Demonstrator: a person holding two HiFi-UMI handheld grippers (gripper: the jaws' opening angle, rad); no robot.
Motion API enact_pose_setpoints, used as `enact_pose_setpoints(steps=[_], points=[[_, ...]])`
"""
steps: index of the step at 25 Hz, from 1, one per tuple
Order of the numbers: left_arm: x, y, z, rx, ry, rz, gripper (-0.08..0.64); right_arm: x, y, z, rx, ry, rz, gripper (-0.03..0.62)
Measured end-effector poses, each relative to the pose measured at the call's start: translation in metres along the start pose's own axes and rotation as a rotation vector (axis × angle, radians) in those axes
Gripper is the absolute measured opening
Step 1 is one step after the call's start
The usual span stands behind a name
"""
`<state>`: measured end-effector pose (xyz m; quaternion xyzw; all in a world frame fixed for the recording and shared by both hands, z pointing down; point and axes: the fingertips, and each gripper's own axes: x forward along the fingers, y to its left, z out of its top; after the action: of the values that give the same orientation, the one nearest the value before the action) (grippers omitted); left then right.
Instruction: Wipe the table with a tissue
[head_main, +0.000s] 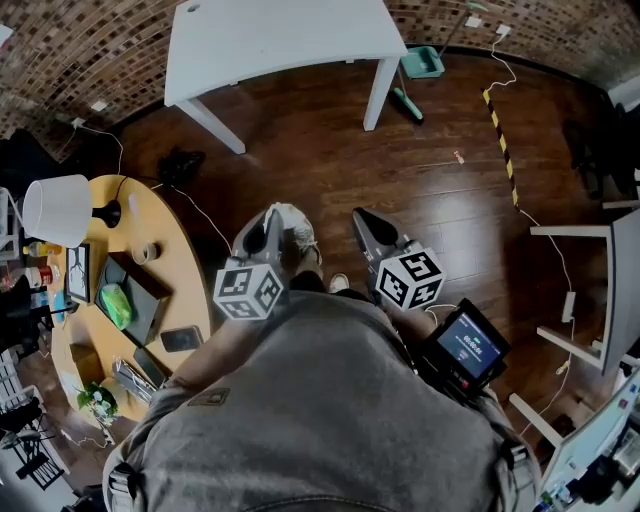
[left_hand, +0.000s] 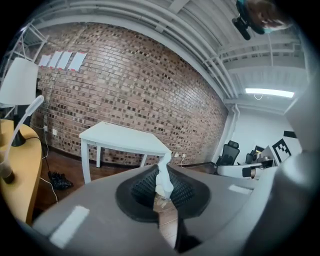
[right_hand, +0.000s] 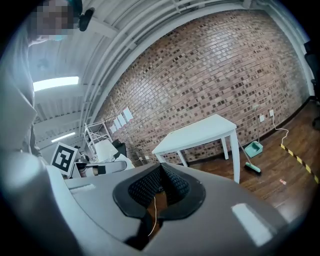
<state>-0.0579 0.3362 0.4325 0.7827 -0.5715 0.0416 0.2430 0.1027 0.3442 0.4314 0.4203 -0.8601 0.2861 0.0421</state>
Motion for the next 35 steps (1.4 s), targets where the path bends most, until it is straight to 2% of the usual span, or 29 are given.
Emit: enact_pose_setpoints(steps=[10, 19, 28, 35], points=[[0.067, 0.066, 0.048, -0.059, -0.023, 0.004, 0.026, 0.099, -0.010, 0.041, -0.040, 0.063, 0.000, 0.014], [0.110, 0.115, 0.075, -0.080, -0.015, -0.016, 0.026, 0.169, -0.007, 0.066, -0.053, 0.090, -0.009, 0.014], [0.131, 0.144, 0.087, -0.092, -0.010, 0.015, 0.026, 0.210, -0.012, 0.078, -0.050, 0.098, 0.008, 0.014], [0.162, 0.152, 0.099, -0.096, -0.007, 0.067, 0.026, 0.241, -0.041, 0.097, -0.036, 0.105, 0.042, 0.014]])
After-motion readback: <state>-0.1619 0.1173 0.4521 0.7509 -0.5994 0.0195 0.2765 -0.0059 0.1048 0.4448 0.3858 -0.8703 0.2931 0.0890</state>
